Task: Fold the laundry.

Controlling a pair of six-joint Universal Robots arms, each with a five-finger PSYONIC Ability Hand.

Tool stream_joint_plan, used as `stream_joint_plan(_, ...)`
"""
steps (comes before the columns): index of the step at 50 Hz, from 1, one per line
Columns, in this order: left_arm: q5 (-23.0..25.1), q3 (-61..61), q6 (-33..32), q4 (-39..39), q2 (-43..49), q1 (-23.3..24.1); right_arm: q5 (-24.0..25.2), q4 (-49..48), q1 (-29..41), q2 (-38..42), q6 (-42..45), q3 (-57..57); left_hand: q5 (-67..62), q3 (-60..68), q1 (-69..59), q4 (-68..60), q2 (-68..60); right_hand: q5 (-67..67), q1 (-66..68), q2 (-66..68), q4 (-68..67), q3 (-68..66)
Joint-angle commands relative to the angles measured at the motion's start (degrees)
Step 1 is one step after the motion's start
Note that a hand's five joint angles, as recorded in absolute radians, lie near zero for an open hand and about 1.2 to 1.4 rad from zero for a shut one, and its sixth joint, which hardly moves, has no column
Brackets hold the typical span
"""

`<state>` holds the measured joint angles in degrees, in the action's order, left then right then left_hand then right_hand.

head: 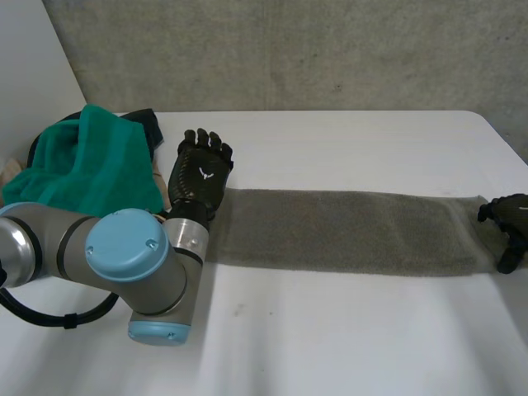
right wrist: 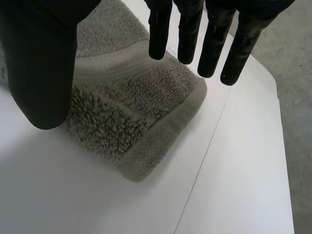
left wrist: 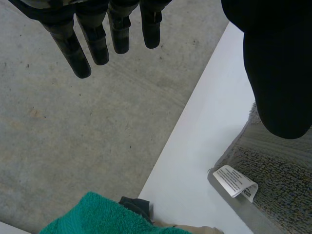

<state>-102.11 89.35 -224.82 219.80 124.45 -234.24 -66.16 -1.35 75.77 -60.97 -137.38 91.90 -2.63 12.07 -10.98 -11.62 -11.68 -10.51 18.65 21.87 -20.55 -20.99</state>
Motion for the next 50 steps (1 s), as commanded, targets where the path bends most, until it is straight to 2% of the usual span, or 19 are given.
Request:
stream_joint_plan(1,0.0,0.7,0.0,-0.1,-0.5,0.2,0.2,-3.8,-0.5,3.5,2.1,0.8,2.6,-2.1,1.0,1.6,1.7,-23.3,25.1,21.9,-23.2,-22.8)
stream_joint_plan(3,0.0,1.0,0.0,0.0,-0.6,0.1,-0.4,-4.0,-1.5,4.0,2.6,0.1,2.6,-2.1,1.0,1.6,1.7,-59.3,61.2,57.9,-59.3,-58.8)
stream_joint_plan(10,0.0,2.6,0.0,-0.1,-2.5,0.2,-2.4,-7.5,-6.7,2.1,3.3,-0.8,2.6,-2.1,1.0,1.6,1.7,-59.5,61.4,58.1,-59.5,-59.0)
stream_joint_plan(15,0.0,4.1,0.0,-0.1,-4.6,-0.1,-3.9,-11.5,-10.4,2.1,8.8,-4.0,2.6,-2.1,1.0,1.6,1.7,-59.5,61.4,58.1,-59.5,-59.0)
stream_joint_plan(19,0.0,5.6,0.0,-0.1,-6.2,-0.3,-3.0,-11.8,-12.5,2.0,14.0,-5.6,2.6,-2.1,1.0,1.6,1.7,-59.5,61.4,58.1,-59.5,-59.0)
stream_joint_plan(22,0.0,6.6,0.1,-0.1,-7.3,-0.4,-2.5,-12.4,-11.2,1.8,14.4,-5.7,2.6,-2.1,1.0,1.6,1.7,-59.5,61.4,58.1,-59.5,-59.0)
stream_joint_plan(26,0.0,7.7,0.1,-0.1,-8.6,-0.6,0.0,-14.1,-3.7,-0.2,11.6,-5.6,2.6,-2.1,1.0,1.6,1.7,-59.5,61.4,58.1,-59.5,-59.0)
stream_joint_plan(31,0.0,8.9,0.1,-0.1,-10.2,-1.3,2.6,-18.7,10.2,-4.7,9.0,-3.8,2.6,-2.1,1.0,1.6,1.7,-59.5,61.4,58.1,-59.5,-59.0)
stream_joint_plan(37,0.0,10.4,0.1,-0.1,-12.3,-1.9,5.3,-21.9,24.8,-4.9,8.5,-3.4,2.6,-2.1,1.0,1.6,1.7,-59.5,61.4,58.1,-59.5,-59.0)
stream_joint_plan(38,0.0,10.6,0.1,-0.1,-12.6,-2.1,6.6,-22.4,29.0,-4.5,8.5,-3.5,2.6,-2.1,1.0,1.6,1.7,-59.5,61.4,58.1,-59.5,-59.0)
stream_joint_plan(42,0.0,11.5,0.4,-0.1,-13.2,-2.3,10.0,-23.2,37.9,-1.1,8.9,-3.2,2.6,-2.1,1.0,1.6,1.7,-59.5,61.4,58.1,-59.5,-59.0)
stream_joint_plan(45,0.0,12.0,1.2,-0.2,-13.2,-2.2,11.8,-23.2,41.9,2.2,9.4,-3.2,2.6,-2.1,1.0,1.6,1.7,-59.5,61.4,58.1,-59.5,-59.0)
stream_joint_plan(49,0.0,12.6,2.3,-0.2,-13.1,-2.1,11.2,-22.8,45.8,6.6,9.5,-3.7,2.6,-2.1,1.0,1.6,1.7,-59.5,61.4,58.1,-59.5,-59.0)
stream_joint_plan(50,0.0,12.7,2.5,-0.2,-13.0,-1.9,10.8,-22.6,46.3,7.5,9.4,-3.6,2.6,-2.1,1.0,1.6,1.7,-48.7,50.6,47.4,-48.7,-48.2)
